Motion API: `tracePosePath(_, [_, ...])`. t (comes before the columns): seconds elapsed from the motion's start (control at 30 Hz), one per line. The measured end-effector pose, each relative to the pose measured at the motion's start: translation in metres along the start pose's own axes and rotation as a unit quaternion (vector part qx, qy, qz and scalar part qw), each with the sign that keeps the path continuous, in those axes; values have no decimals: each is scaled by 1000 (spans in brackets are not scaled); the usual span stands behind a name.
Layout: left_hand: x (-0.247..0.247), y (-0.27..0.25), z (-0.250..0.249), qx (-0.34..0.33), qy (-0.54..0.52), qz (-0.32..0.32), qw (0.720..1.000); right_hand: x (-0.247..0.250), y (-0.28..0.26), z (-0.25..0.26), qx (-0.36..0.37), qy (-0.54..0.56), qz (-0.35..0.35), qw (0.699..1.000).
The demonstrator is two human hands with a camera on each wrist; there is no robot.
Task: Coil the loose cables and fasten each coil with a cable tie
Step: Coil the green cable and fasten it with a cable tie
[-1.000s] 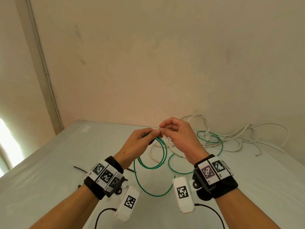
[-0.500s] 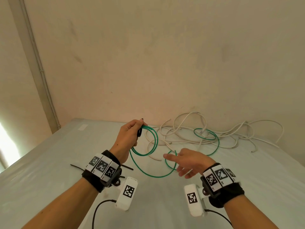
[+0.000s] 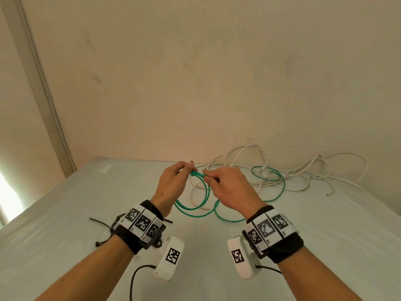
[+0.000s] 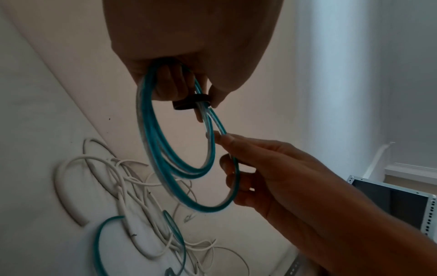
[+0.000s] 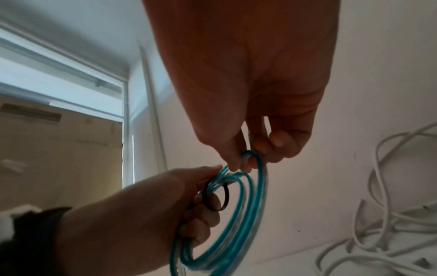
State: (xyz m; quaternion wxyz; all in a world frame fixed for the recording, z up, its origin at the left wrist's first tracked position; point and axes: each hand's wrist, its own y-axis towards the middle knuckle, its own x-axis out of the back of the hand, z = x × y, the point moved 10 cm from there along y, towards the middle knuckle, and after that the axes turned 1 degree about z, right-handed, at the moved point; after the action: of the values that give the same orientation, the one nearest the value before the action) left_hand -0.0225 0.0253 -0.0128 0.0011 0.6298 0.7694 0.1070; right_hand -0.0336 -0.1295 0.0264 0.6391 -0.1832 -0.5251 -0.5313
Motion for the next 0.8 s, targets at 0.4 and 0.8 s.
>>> tracePosePath(0.4, [-13,-7,-4,8,-56,49,997,8,-5,9,-33,-47,-71,996])
tracePosePath(0.8, [-21,-11,-7,15,-131,67,989,4,-2,13,-3,-31,-105,994])
